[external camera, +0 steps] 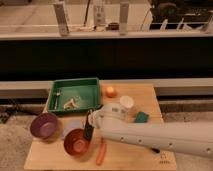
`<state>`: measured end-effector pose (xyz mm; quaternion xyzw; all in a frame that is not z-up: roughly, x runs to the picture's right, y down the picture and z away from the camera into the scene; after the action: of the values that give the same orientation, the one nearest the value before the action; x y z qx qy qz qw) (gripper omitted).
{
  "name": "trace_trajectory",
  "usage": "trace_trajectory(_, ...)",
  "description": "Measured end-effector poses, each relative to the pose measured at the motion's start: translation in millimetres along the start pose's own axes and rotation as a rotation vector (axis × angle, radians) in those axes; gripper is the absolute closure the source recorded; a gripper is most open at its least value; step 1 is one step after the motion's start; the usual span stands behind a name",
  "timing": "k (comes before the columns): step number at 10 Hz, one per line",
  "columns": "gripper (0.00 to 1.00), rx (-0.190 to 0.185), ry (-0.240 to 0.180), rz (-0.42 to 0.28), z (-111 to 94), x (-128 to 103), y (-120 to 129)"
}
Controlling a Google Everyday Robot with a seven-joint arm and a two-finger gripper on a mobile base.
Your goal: Wipe red bowl with eraser
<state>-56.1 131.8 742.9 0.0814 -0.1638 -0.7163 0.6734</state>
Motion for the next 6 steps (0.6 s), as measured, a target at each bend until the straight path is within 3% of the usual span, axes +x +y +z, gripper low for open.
trace_trajectory(3,1.00,0.054,-0.003,0.002,24.3,7.4,-15.7)
trace_trajectory(6,1.00,0.115,0.014,-0.011,27.2,12.0,-46.5)
